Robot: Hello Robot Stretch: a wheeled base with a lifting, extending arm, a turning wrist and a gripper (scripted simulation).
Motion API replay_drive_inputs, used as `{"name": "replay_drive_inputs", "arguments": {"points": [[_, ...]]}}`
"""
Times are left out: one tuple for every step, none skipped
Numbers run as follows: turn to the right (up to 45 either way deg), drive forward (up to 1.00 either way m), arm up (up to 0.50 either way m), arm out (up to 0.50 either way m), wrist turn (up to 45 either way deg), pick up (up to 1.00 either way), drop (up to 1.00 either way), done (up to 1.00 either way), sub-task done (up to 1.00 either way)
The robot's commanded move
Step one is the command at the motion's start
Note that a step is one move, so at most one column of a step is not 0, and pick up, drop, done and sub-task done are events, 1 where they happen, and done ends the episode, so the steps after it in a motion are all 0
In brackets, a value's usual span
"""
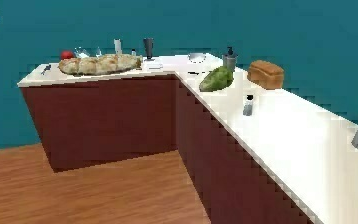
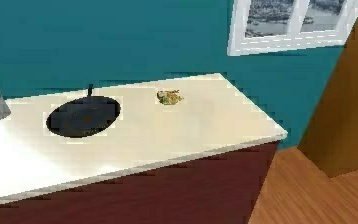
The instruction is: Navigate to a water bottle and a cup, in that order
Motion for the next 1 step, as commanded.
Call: {"name": "replay_drive_inputs", "arguments": {"points": [[-18.0,0.0,0.0,0.0,0.0,0.0,0.0,0.0,0.0]]}}
